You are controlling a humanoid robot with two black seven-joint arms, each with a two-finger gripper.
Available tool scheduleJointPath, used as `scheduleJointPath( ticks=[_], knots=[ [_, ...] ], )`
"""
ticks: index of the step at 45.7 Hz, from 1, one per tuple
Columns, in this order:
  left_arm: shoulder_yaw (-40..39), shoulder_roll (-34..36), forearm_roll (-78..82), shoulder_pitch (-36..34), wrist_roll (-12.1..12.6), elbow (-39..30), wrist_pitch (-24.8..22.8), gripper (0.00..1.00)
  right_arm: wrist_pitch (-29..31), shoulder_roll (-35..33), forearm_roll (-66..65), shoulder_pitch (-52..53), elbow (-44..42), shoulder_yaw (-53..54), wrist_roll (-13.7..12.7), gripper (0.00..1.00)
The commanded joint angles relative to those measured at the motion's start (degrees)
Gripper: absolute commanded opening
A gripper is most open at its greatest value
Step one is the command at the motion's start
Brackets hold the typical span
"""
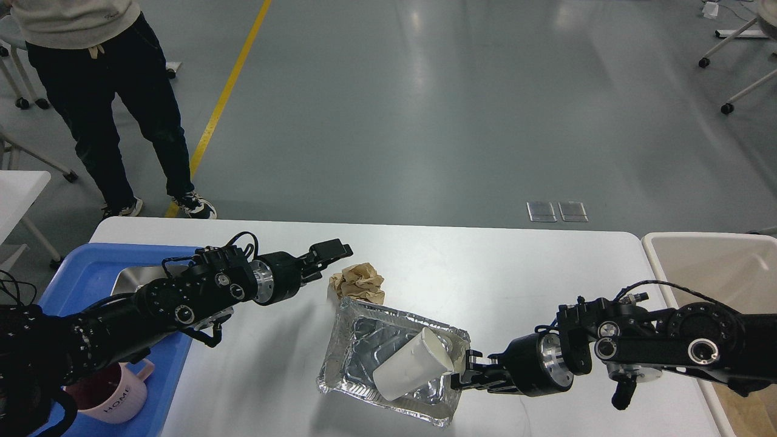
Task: Tidy desktop
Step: 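Reach the left gripper to the crumpled brown paper, then grasp the crumpled paper with the left gripper and lift it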
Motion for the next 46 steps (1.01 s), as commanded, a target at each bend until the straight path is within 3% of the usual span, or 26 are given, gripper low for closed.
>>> scheduleJointPath(
  ticks=[1, 15, 27, 41, 46],
  knots=[
    [1.23, -1.31, -0.01, 0.22, 0.09, 1.63, -1.14, 0.96, 0.01, -0.17, 0.00, -0.04, 0.07, 0.02, 0.00, 0.00],
    [2.99, -3.42, -0.19, 0.66, 0.35, 3.65, -1.14, 0.95, -0.08, -0.17, 0.00, -0.04, -0.02, 0.10, 0.00, 0.00],
    [2.81, -4.83, -0.62, 0.66, 0.71, 4.79, -0.70, 0.82, -0.08, -0.43, 0.00, -0.13, 0.07, 0.19, 0.08, 0.00],
    [3.25, -7.29, -0.45, 1.27, -0.09, 7.34, -0.52, 0.32, -0.08, -0.52, 0.00, -0.13, 0.16, 0.28, 0.08, 0.00],
    [3.16, -7.64, -0.45, 1.45, -1.05, 8.22, -0.52, 0.22, -0.08, -0.52, 0.00, -0.13, 0.16, 0.28, 0.08, 0.00]
  ],
)
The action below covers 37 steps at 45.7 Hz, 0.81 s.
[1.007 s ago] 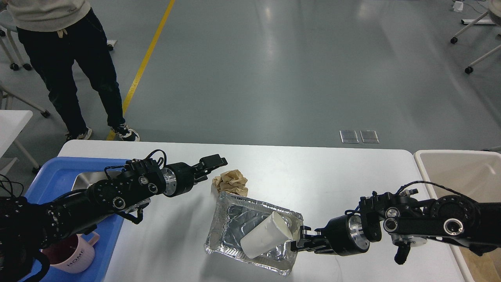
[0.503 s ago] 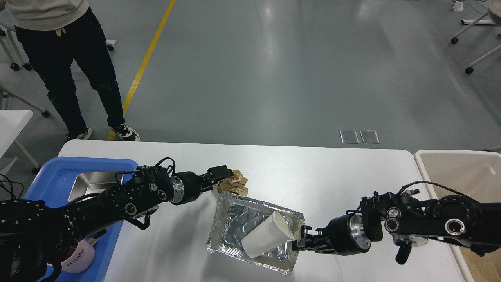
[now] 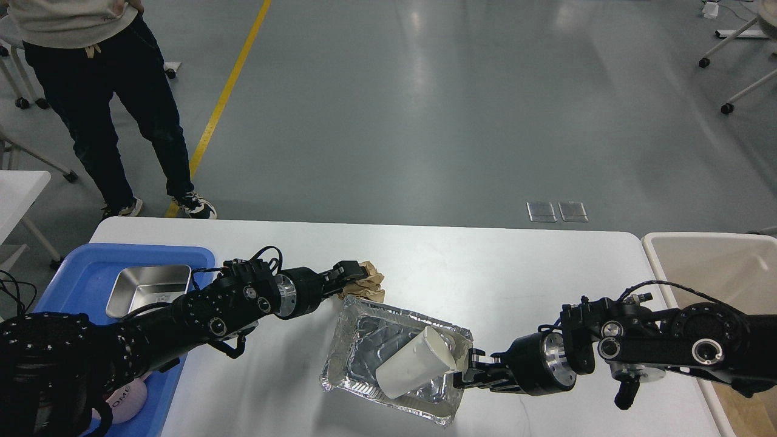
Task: Tidy desktop
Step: 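Grasp the crumpled paper with the left gripper and lift it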
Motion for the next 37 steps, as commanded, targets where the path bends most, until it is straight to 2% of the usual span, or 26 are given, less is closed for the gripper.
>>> scheduleJointPath(
  ticks=[1, 12, 28, 37],
  knots=[
    [0.00, -0.41, 0.03, 0.34, -1.27, 1.11, 0.00, 0.21, -0.02, 0.09, 0.01, 0.00, 0.00, 0.06, -0.07, 0.00],
    [0.00, -0.50, 0.03, 0.51, -4.09, 1.29, 0.00, 0.05, -0.02, 0.09, 0.01, 0.00, 0.00, -0.03, -0.07, 0.00],
    [0.00, -0.32, 0.29, 0.69, -6.72, 1.20, -0.09, 0.00, -0.02, 0.01, -0.08, 0.00, 0.00, -0.03, 0.01, 0.00],
    [0.00, 0.47, 0.29, 0.69, -6.99, 0.85, -0.18, 0.00, -0.10, 0.09, -0.08, 0.00, -0.08, 0.06, 0.01, 0.00]
  ],
)
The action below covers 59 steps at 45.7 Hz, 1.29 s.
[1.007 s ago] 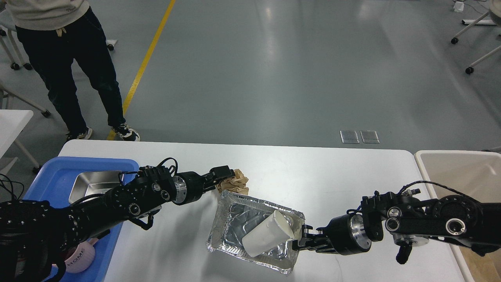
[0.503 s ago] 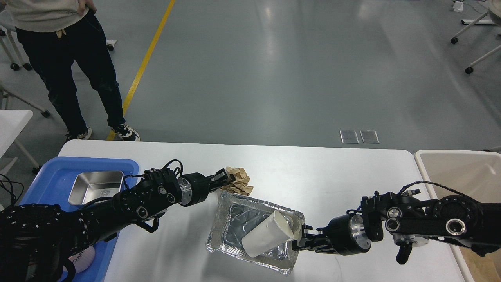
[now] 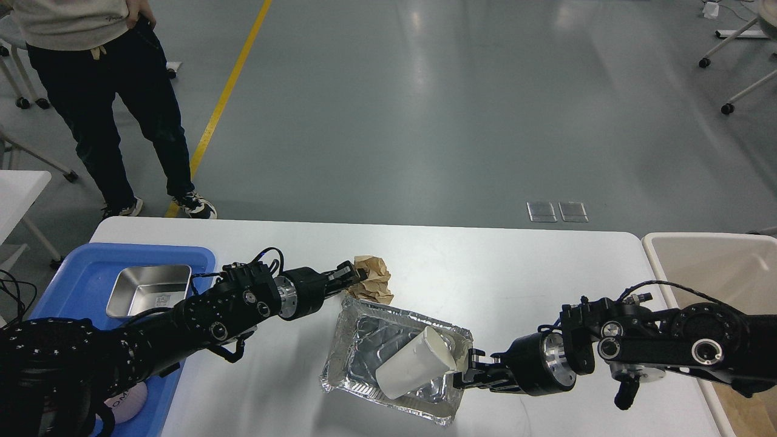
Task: Tidy desktop
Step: 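Grasp the crumpled paper with the left gripper and lift it, then swing the crumpled paper over the foil tray and release it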
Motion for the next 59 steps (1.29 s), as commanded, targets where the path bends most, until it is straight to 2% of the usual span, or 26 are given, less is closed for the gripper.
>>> scheduleJointPath(
  ticks=[1, 10, 18, 42, 59],
  knots=[
    [0.00, 0.51, 0.00, -0.07, -0.02, -0.38, -0.17, 0.00, 0.00, 0.04, -0.01, 0.00, -0.07, 0.09, -0.02, 0.00],
    [-0.09, 4.20, 0.00, -0.34, -0.11, -1.17, -0.96, 0.01, 0.00, 0.04, -0.01, 0.00, -0.07, 0.00, -0.02, 0.00],
    [-0.09, 11.23, 0.00, -0.51, -0.11, -7.05, -0.88, 0.01, -0.36, 0.21, -0.01, -0.26, -0.33, -0.26, -0.02, 0.00],
    [-1.32, 43.31, -0.09, -2.97, -0.11, -40.44, 2.90, 0.01, 0.17, 0.74, -0.01, -1.23, -0.68, -0.53, -0.02, 0.00],
    [-1.41, 61.23, 0.35, -3.24, -0.90, -51.61, 2.55, 0.02, 0.17, 0.57, -0.10, -1.67, -0.59, -0.44, 0.07, 0.00]
  ],
)
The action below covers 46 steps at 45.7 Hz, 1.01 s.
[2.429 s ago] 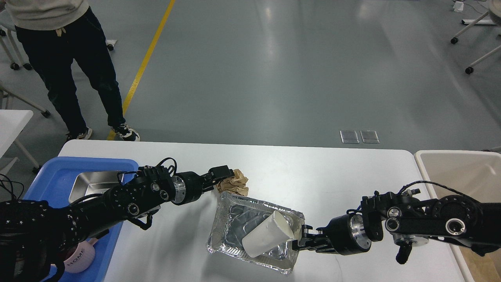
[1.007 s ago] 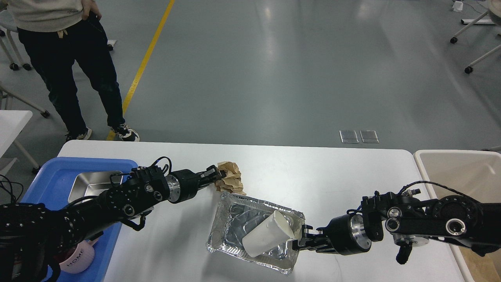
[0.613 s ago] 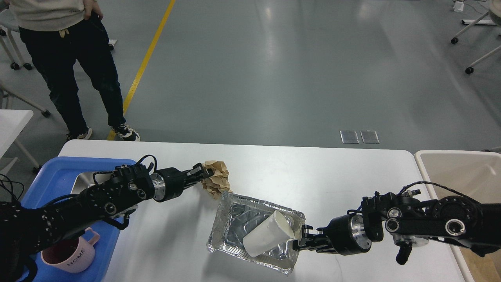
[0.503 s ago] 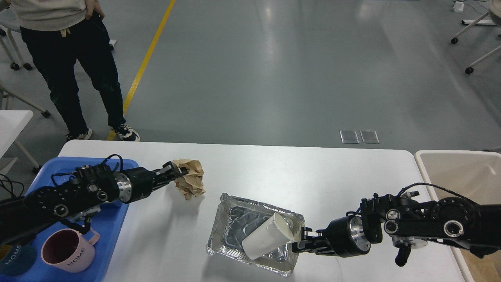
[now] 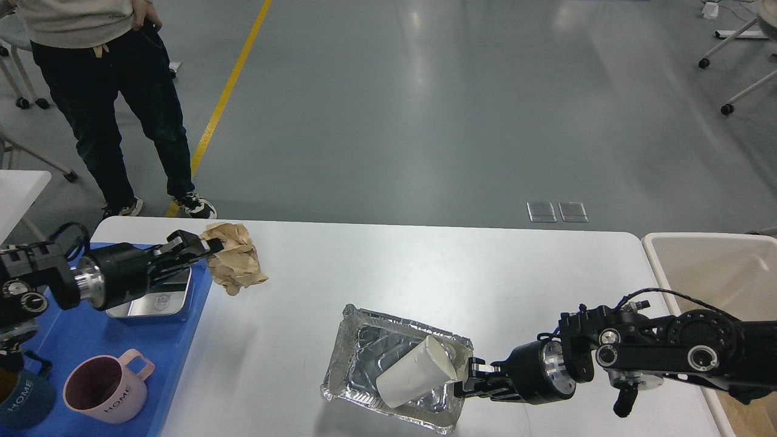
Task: Tidy desktop
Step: 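Swing the crumpled paper over the foil tray and release it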
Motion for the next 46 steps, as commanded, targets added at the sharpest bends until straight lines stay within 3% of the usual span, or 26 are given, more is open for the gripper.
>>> scheduleJointPath(
  ticks=[1, 10, 18, 36, 46],
  knots=[
    [-0.11, 6.88, 0.00, -0.01, -0.06, -4.90, 0.02, 0.02, -0.09, 0.05, -0.08, -0.17, 0.03, 0.08, -0.06, 0.00],
    [-0.11, 15.76, 0.00, 0.43, -0.15, -8.77, 0.20, 0.02, -0.09, 0.05, -0.08, -0.17, 0.03, 0.08, 0.03, 0.00],
    [-0.28, 15.69, 0.00, -0.54, -0.15, -9.92, 0.20, 0.02, -0.09, 0.48, -0.17, -0.08, 0.03, 0.16, -0.06, 0.00],
    [-0.90, -4.34, 0.35, -7.66, 3.46, -10.45, 1.25, 0.03, -0.35, 0.40, -0.08, -0.08, 0.03, 0.08, -0.06, 0.00],
    [1.47, -9.28, 0.53, -7.66, 3.72, -10.45, 2.22, 0.03, -0.44, 0.14, -0.08, -0.17, 0.03, 0.16, -0.06, 0.00]
  ],
)
